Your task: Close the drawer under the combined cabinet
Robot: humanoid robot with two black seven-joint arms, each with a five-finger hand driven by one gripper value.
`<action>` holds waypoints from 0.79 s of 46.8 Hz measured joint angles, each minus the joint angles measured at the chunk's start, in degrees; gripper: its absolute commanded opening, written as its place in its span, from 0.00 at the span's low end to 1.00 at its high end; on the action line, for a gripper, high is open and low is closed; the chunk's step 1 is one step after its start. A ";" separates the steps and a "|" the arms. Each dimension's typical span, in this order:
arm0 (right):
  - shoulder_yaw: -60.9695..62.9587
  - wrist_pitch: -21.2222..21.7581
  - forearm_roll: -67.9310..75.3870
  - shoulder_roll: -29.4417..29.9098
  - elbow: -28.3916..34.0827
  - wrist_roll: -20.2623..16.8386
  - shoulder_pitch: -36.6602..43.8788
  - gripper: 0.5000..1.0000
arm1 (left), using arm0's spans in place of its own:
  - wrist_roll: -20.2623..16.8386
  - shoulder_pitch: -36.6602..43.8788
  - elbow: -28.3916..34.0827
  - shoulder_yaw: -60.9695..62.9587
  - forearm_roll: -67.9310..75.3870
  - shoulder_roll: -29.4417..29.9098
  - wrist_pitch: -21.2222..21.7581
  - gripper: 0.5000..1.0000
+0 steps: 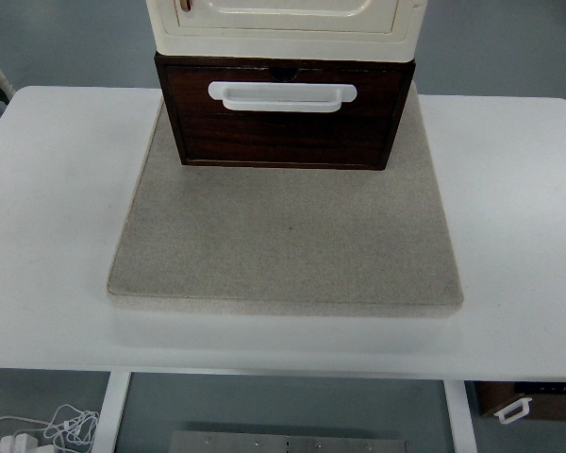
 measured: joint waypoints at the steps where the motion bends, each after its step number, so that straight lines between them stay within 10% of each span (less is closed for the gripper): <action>1: -0.01 0.00 0.00 0.00 0.00 0.00 0.00 0.90 | -0.10 -0.05 0.36 -0.13 -0.06 0.43 0.46 1.00; 37: 0.02 -0.02 0.00 0.00 -0.03 0.00 -0.01 0.90 | -0.24 1.36 31.18 -1.38 -8.15 6.48 7.19 1.00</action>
